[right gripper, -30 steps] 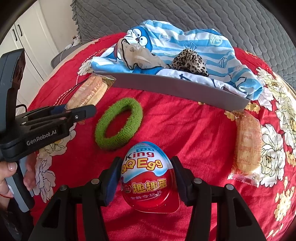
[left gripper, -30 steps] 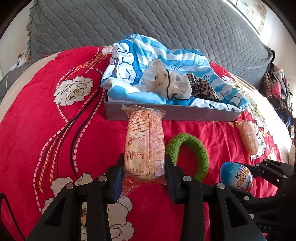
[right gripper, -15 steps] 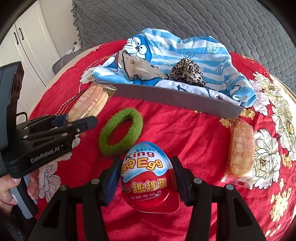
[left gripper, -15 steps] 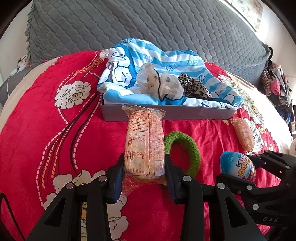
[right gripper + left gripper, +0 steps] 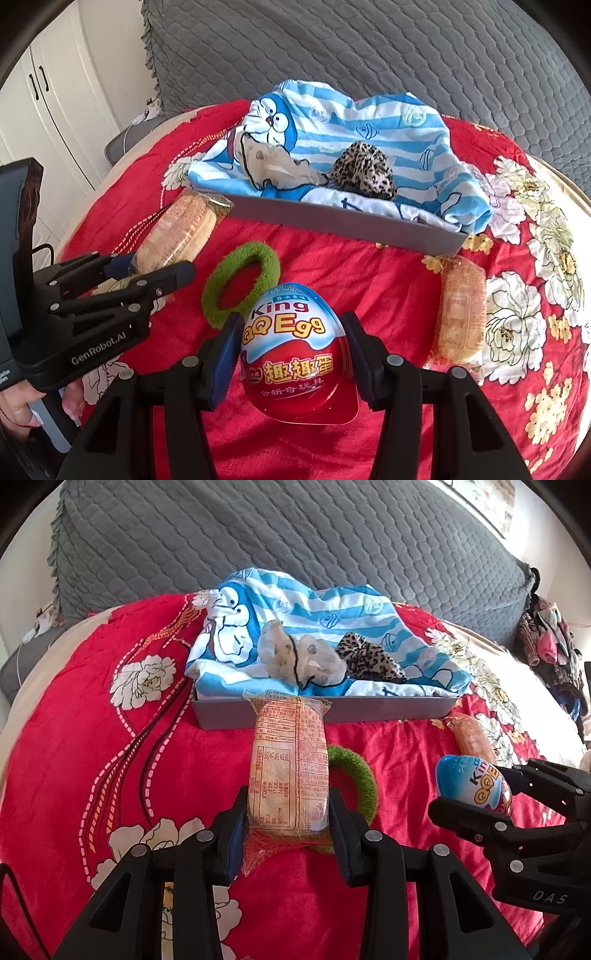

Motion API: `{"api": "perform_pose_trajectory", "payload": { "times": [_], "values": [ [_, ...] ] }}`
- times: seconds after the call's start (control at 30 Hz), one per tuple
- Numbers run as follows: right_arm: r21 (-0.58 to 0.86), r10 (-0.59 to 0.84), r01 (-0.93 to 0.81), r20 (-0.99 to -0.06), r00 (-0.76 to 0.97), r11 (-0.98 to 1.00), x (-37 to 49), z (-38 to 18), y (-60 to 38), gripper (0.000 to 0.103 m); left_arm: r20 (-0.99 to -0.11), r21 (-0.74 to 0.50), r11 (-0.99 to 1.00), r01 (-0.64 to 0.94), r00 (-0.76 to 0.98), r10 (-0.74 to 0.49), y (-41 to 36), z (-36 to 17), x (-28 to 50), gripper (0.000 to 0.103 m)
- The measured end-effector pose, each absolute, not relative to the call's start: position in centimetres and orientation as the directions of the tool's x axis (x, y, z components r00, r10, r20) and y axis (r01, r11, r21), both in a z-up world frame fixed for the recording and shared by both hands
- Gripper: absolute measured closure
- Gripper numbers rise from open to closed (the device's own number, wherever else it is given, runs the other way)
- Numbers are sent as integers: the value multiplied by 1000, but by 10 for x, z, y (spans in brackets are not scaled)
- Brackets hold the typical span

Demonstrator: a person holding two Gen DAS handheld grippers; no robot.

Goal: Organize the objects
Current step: 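Lift the snack bar and King QQ Egg and carry both over the gray tray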

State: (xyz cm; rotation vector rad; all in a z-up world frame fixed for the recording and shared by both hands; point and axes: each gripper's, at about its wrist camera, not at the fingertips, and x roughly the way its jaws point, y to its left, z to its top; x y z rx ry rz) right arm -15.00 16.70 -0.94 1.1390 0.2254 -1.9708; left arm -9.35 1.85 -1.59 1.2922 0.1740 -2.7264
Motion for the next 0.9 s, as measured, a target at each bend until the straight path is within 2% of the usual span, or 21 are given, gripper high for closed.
{"api": "perform_pose_trajectory", "payload": {
  "times": [0.9],
  "values": [
    [253,-619,720,-725,-301,-646,-156,21,183,49,-745,-26,-987,161,-661,-88,41,15,-92,62]
  ]
}}
